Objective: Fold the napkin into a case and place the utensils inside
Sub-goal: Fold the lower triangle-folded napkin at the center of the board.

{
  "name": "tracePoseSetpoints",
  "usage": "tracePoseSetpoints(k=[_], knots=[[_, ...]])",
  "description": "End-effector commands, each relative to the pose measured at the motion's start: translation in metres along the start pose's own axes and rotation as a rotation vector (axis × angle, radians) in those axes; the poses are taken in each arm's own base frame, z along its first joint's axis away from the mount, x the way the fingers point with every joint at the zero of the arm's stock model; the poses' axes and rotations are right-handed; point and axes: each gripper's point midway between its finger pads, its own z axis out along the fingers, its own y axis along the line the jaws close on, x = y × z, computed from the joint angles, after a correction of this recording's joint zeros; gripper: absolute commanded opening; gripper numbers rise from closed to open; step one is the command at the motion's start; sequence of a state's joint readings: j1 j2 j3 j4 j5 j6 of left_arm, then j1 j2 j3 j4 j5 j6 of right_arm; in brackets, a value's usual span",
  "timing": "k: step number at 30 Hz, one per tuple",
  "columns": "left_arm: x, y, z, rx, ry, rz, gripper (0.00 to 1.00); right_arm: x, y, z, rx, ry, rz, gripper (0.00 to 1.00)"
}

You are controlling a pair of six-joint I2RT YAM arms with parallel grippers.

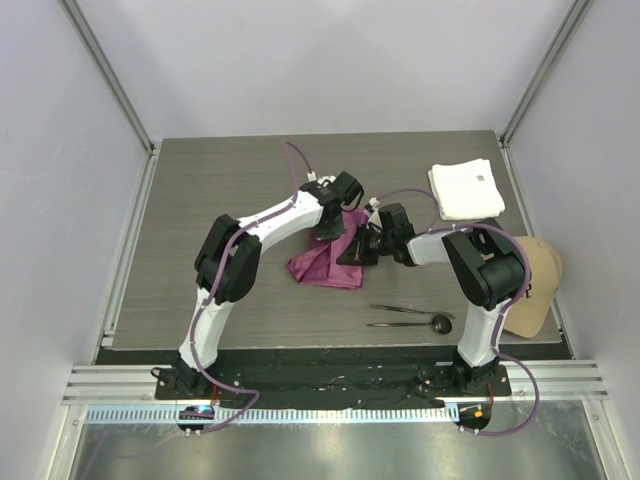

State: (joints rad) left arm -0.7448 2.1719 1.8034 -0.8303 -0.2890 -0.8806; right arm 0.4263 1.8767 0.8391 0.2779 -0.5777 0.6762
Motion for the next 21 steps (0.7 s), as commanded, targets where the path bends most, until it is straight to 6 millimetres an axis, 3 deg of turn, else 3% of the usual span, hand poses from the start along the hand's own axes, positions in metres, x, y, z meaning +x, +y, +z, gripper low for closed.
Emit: tracePoseSetpoints(k=[1, 8, 15, 21], knots=[[0.007, -0.004, 0.008, 0.007, 0.017, -0.007, 0.00, 0.004, -0.010, 0.004, 0.026, 0.000, 0.000, 0.01], [0.009, -0.012, 0.010, 0.024, 0.019, -0.013, 0.00, 0.008, -0.015, 0.007, 0.029, 0.008, 0.014, 0.01], [0.028, -0.013, 0.021, 0.017, 0.061, -0.009, 0.00, 0.005, -0.009, 0.006, 0.015, 0.003, 0.015, 0.01], [0.028, -0.005, 0.027, -0.011, 0.053, 0.007, 0.00, -0.004, 0.012, -0.006, -0.027, -0.031, -0.003, 0.04]])
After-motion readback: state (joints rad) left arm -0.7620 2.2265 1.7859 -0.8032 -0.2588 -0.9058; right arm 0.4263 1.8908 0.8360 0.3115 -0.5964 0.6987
